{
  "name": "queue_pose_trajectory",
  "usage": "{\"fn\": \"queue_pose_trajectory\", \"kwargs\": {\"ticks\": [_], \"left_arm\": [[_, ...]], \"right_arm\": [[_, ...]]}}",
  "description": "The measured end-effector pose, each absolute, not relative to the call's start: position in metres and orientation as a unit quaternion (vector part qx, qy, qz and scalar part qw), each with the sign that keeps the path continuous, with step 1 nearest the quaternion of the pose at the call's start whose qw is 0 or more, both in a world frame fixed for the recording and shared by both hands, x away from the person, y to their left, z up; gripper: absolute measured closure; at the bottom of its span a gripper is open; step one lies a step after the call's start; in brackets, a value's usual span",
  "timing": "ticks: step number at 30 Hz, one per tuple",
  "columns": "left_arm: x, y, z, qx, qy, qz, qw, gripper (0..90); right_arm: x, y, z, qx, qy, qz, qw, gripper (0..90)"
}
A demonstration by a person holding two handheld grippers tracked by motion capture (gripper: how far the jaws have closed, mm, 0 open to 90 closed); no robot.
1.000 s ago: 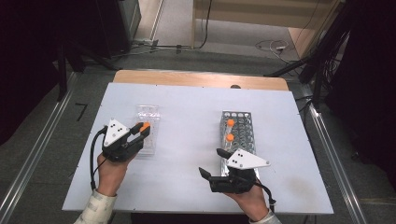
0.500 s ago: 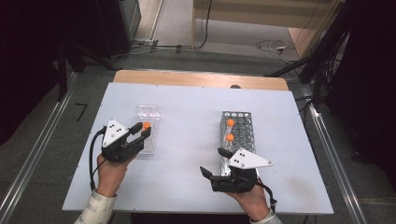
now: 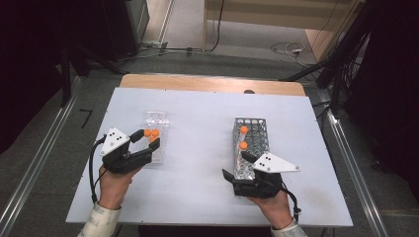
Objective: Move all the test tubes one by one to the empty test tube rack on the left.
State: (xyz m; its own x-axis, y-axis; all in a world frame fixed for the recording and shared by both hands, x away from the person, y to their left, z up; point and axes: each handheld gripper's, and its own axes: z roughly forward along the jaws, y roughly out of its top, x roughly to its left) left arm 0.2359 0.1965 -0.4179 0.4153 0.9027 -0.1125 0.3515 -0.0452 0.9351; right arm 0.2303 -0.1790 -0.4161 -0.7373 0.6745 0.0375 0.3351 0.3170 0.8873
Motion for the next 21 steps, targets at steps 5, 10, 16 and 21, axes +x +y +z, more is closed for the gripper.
{"fn": "queue_pose_trajectory", "kwargs": {"ticks": [5,10,16,21], "left_arm": [[0.234,0.198,-0.417,0.667,0.469,0.274,0.51,34.5],[0.233,0.198,-0.416,0.665,0.469,0.28,0.509,31.5],[0.233,0.2,-0.416,0.66,0.476,0.284,0.507,24.3],[0.233,0.2,-0.416,0.659,0.477,0.283,0.508,24.2]], "right_arm": [[0.24,-0.191,-0.417,0.335,0.785,0.49,0.178,17.9],[0.254,-0.2,-0.419,0.347,0.781,0.484,0.188,20.3],[0.275,-0.214,-0.423,0.328,0.794,0.478,0.183,26.9],[0.291,-0.222,-0.43,0.303,0.815,0.467,0.163,30.9]]}}
